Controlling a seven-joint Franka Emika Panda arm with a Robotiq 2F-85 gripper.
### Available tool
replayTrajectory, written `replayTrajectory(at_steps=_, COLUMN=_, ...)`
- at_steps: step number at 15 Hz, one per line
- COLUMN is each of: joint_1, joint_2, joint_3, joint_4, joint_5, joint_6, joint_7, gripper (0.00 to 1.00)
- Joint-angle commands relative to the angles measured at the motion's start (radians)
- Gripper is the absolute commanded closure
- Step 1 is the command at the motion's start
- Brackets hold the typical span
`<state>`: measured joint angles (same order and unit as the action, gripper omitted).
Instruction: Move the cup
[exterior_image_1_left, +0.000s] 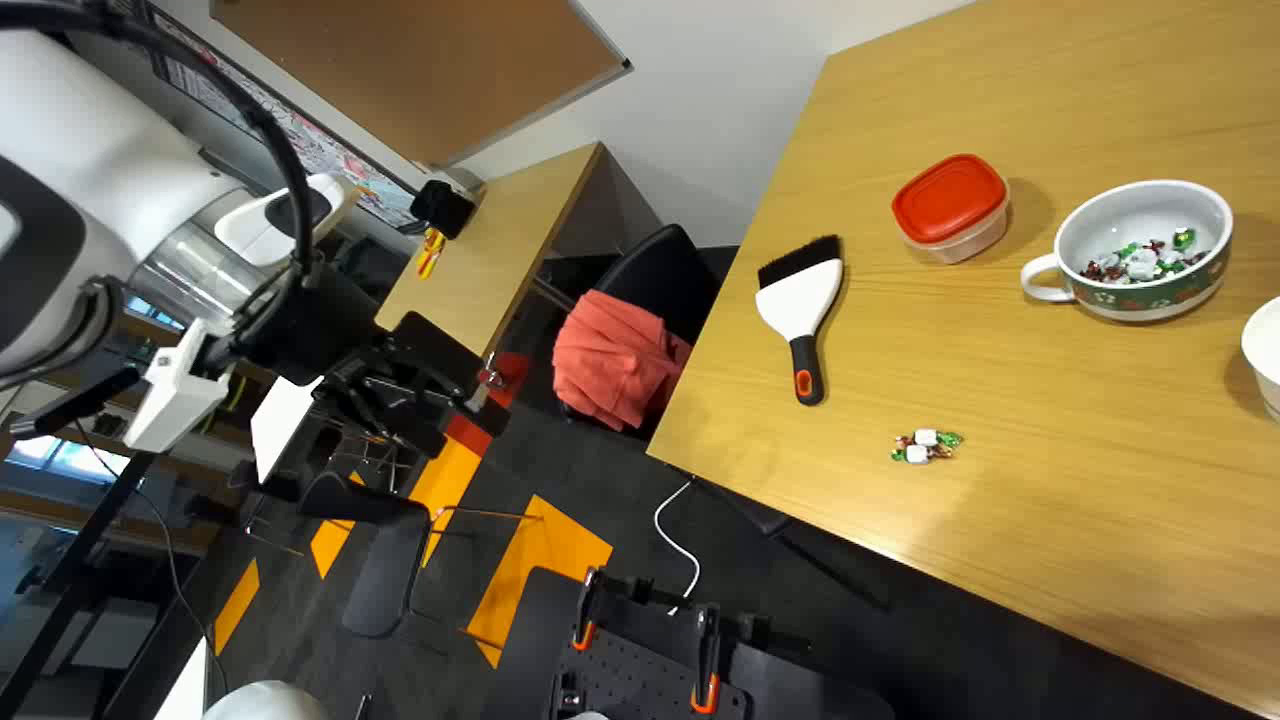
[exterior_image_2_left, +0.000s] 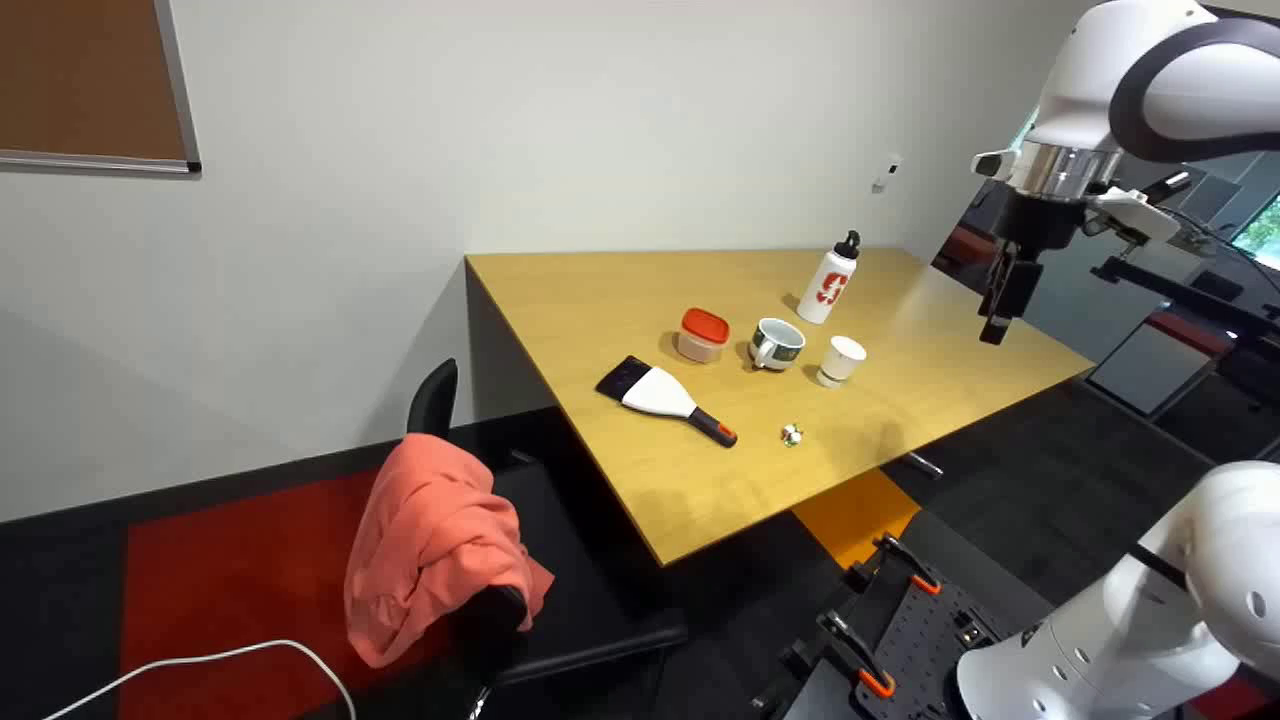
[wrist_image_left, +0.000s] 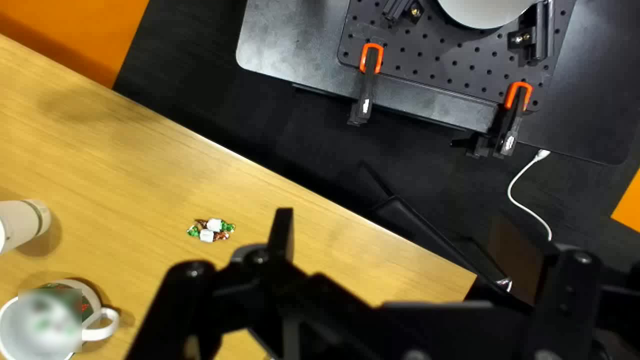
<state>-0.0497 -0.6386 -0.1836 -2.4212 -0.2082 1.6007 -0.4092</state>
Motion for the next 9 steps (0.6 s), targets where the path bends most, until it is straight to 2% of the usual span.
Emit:
replayTrajectory(at_steps=1, joint_1=0.006, joint_2=0.000, joint_3=-0.004, joint_4=0.002, joint_5=-0.002, joint_6=-0.002, joint_7=0.003, gripper=0.00)
replayTrajectory(at_steps=5, joint_1=0.006, joint_2=0.000, joint_3=-0.004, joint_4=0.002, joint_5=-0.002, joint_6=-0.002, joint_7=0.003, gripper=0.00)
replayTrajectory(at_steps=9, joint_1=-0.002, joint_2=0.088, joint_3=-0.054, joint_4=0.048, joint_5=0.017, joint_6=0.147, joint_7=-0.004, gripper=0.00)
